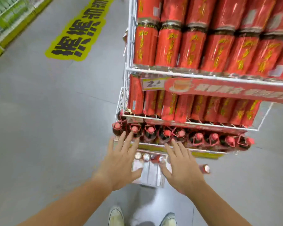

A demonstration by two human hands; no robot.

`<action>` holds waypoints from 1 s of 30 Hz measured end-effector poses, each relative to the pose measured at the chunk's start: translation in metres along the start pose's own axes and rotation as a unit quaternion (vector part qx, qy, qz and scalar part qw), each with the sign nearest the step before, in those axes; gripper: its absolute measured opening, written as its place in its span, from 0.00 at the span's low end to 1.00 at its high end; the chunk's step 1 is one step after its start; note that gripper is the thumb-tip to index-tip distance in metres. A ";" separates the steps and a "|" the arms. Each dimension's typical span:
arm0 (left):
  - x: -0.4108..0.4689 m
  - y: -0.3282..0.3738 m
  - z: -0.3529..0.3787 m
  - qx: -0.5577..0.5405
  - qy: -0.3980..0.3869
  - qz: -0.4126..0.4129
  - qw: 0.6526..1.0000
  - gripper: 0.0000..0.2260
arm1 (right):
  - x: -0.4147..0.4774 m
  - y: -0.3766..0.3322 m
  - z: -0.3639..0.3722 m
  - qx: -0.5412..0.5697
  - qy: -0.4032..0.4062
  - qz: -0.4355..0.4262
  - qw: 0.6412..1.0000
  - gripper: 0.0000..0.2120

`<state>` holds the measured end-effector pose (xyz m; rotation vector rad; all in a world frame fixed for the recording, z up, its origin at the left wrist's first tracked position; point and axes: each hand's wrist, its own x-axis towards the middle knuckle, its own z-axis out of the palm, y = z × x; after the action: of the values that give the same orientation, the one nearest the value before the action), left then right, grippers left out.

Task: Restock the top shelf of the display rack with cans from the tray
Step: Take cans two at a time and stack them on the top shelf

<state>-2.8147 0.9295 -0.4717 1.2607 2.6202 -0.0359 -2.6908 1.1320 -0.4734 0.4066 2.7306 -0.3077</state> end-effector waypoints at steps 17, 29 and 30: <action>0.067 -0.020 0.365 -0.014 -0.198 -0.051 0.979 0.46 | 0.117 0.050 0.359 0.071 -0.123 0.023 0.990 0.40; 0.150 -0.050 0.526 -0.344 -0.129 -0.243 0.898 0.40 | 0.218 0.048 0.478 0.400 -0.051 0.119 0.907 0.36; 0.156 -0.053 0.532 -0.361 -0.112 -0.248 0.892 0.39 | 0.225 0.048 0.482 0.432 -0.037 0.122 0.893 0.36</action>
<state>-2.8438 0.9506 -1.0274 0.3079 2.3151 0.6059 -2.7229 1.1039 -1.0061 0.9228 2.2781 -1.4313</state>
